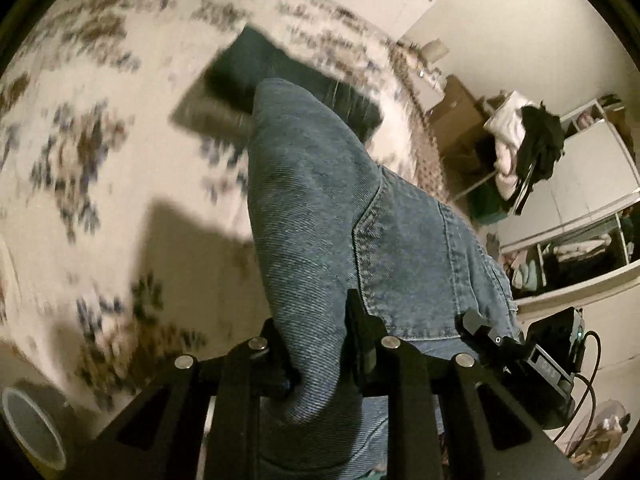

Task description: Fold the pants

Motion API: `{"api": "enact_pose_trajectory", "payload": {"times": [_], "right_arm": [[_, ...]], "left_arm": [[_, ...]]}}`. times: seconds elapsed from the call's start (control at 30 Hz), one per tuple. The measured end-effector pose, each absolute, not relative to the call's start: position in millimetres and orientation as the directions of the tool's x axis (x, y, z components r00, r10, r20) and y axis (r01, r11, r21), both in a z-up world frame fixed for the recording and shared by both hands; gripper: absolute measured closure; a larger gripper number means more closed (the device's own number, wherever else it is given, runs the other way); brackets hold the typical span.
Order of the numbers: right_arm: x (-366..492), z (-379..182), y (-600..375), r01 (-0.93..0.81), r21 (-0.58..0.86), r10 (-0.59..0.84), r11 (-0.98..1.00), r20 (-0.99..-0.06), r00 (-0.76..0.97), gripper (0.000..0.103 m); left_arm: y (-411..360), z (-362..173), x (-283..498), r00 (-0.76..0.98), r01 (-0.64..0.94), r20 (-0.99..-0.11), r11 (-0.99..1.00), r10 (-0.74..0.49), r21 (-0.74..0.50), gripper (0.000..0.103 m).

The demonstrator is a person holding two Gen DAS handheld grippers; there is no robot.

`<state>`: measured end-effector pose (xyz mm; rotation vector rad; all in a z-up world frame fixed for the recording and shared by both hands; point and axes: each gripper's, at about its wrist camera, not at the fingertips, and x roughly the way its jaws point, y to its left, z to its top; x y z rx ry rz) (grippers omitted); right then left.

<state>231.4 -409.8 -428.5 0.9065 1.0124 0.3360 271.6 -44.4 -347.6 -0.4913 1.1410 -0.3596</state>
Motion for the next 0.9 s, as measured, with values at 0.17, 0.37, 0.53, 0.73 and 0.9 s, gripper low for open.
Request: {"api": "enact_pose_trajectory", "payload": {"times": [0.17, 0.37, 0.53, 0.73, 0.9], "right_arm": [[329, -390, -387, 0.119, 0.779, 0.598, 0.616, -0.561, 0.572, 0.068], [449, -385, -357, 0.118, 0.776, 0.566, 0.620, -0.546, 0.618, 0.068], [533, -427, -331, 0.149, 0.771, 0.545, 0.619, -0.559, 0.625, 0.068], [572, -495, -310, 0.224, 0.729, 0.530, 0.646, -0.640, 0.556, 0.068], [566, -511, -309, 0.252, 0.691, 0.518, 0.677, -0.691, 0.505, 0.056]], "left_arm": [[-27, -321, 350, 0.423, 0.044, -0.735, 0.822, -0.530, -0.568, 0.085], [-4, -317, 472, 0.443, 0.068, -0.709, 0.809, -0.549, -0.584, 0.085], [9, -348, 561, 0.419, 0.078, -0.731, 0.823, -0.539, -0.562, 0.085], [23, -421, 609, 0.309, 0.038, -0.802, 0.849, -0.512, -0.527, 0.084], [31, -438, 597, 0.287, 0.005, -0.824, 0.861, -0.488, -0.508, 0.072]]}}
